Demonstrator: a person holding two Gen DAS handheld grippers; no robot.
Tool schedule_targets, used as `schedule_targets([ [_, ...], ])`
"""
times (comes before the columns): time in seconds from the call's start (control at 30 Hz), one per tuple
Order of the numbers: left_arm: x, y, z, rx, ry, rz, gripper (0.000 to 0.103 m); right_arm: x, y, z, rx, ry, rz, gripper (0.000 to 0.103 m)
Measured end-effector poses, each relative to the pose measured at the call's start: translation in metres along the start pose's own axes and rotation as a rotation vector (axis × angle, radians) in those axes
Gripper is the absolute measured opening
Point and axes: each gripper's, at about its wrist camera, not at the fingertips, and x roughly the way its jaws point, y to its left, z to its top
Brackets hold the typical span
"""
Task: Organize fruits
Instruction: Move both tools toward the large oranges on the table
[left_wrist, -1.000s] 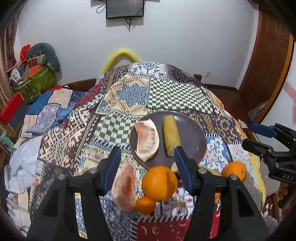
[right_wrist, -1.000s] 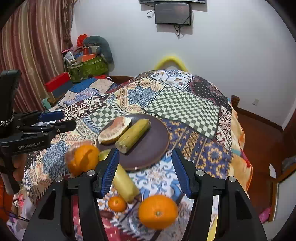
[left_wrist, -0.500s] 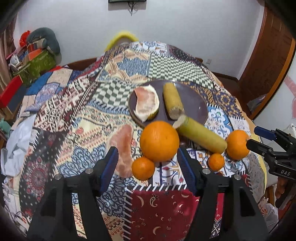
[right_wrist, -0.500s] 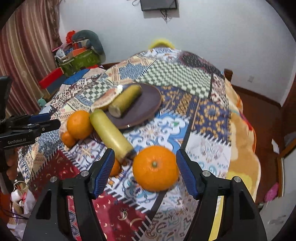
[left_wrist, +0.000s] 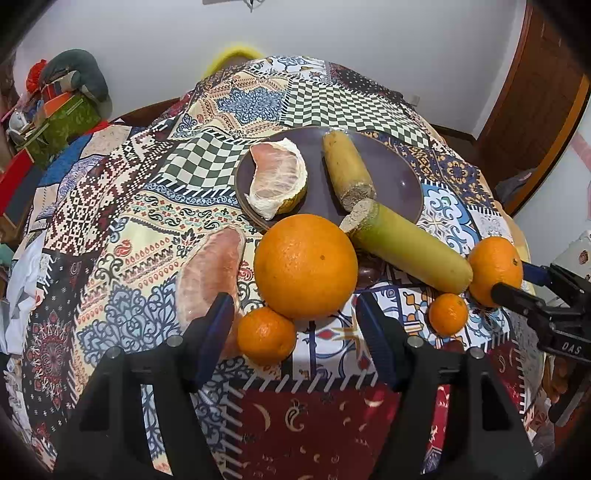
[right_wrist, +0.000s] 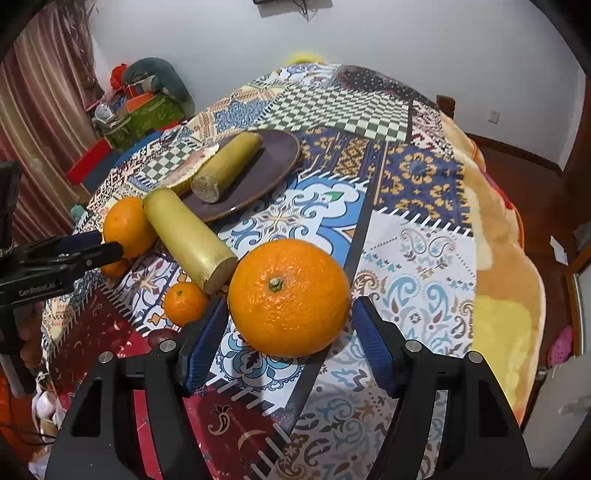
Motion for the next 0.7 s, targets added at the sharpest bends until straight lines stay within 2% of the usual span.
schedule_targets([
  [0.43, 0.019, -0.003, 0.013, -0.015, -0.002, -0.009, 0.068, 0.008, -0.001, 0.003, -0.014, -0.015, 0.014, 0.067],
  [0.7, 0.018, -0.009, 0.017, 0.017, -0.043, 0.011, 0.068, 0.006, -0.001, 0.002, -0.018, -0.027, 0.011, 0.066],
])
